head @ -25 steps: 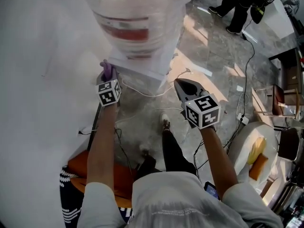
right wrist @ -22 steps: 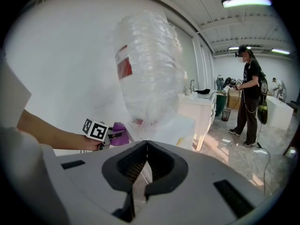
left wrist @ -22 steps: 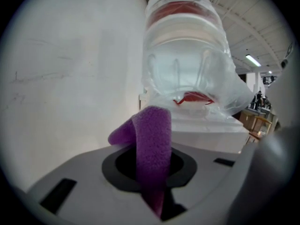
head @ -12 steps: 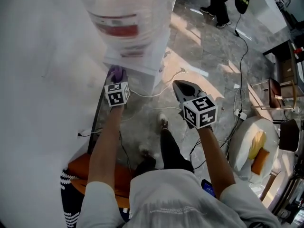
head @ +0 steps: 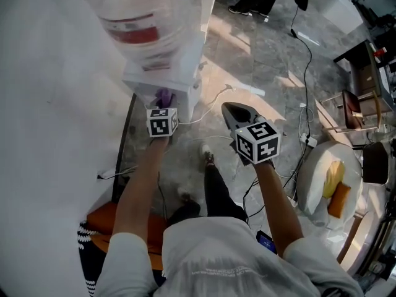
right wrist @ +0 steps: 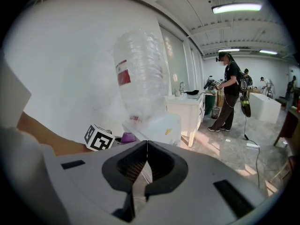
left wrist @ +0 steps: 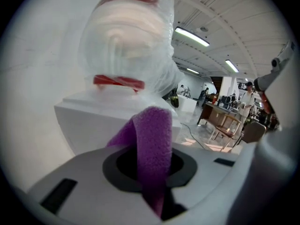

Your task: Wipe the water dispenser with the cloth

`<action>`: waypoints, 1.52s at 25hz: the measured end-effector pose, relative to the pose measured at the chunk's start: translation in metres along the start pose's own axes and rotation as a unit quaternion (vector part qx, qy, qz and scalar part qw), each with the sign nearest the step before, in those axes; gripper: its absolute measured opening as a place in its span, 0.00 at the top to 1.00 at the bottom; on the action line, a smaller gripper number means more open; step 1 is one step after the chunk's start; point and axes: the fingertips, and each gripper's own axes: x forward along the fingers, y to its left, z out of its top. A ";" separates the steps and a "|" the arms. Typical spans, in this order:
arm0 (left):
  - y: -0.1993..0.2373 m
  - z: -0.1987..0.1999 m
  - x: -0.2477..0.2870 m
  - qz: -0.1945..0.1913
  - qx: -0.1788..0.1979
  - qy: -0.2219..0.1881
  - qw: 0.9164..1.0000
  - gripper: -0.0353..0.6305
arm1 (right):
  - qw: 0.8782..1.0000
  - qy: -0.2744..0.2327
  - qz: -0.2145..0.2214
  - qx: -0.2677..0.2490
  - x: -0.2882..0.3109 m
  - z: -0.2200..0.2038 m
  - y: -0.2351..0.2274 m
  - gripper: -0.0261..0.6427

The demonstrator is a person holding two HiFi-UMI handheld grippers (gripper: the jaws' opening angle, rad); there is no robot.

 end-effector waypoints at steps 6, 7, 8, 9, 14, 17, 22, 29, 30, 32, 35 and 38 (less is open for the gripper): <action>-0.029 0.001 0.002 -0.022 0.008 0.014 1.000 0.86 | 1.000 0.005 -0.015 0.011 -0.023 -0.014 -0.007 0.94; -0.034 0.002 0.002 -0.027 0.009 0.014 0.999 0.86 | 1.000 0.005 -0.017 0.014 -0.026 -0.016 -0.008 0.94; -0.038 0.004 0.002 -0.033 0.011 0.014 0.999 0.86 | 1.000 0.005 -0.019 0.015 -0.028 -0.017 -0.009 0.94; -0.043 0.005 0.002 -0.040 0.014 0.013 0.999 0.86 | 1.000 0.004 -0.021 0.017 -0.030 -0.017 -0.010 0.94; -0.073 0.008 -0.002 -0.077 0.036 0.012 0.996 0.86 | 1.000 -0.003 -0.026 0.015 -0.039 -0.012 -0.006 0.94; -0.083 0.009 -0.012 -0.095 0.033 -0.002 0.995 0.86 | 1.000 -0.011 -0.028 0.010 -0.044 -0.009 0.001 0.94; -0.076 -0.005 -0.036 -0.093 0.044 -0.003 0.995 0.86 | 1.000 -0.016 -0.020 0.004 -0.046 -0.013 0.017 0.94; -0.019 -0.023 -0.080 -0.042 0.012 -0.015 0.999 0.86 | 1.000 -0.012 0.011 -0.015 -0.020 -0.020 0.046 0.94; -0.010 -0.024 -0.086 -0.035 0.010 -0.016 0.999 0.86 | 1.000 -0.009 0.017 -0.018 -0.014 -0.021 0.051 0.94; 0.010 -0.022 -0.099 -0.020 -0.002 -0.022 1.000 0.86 | 0.999 -0.002 0.033 -0.027 0.000 -0.021 0.060 0.94; 0.039 -0.017 -0.117 0.005 -0.028 -0.035 0.999 0.86 | 0.997 0.009 0.055 -0.044 0.021 -0.020 0.076 0.94; 0.068 -0.017 -0.133 0.032 -0.035 -0.038 0.998 0.86 | 0.996 0.013 0.075 -0.053 0.044 -0.016 0.090 0.94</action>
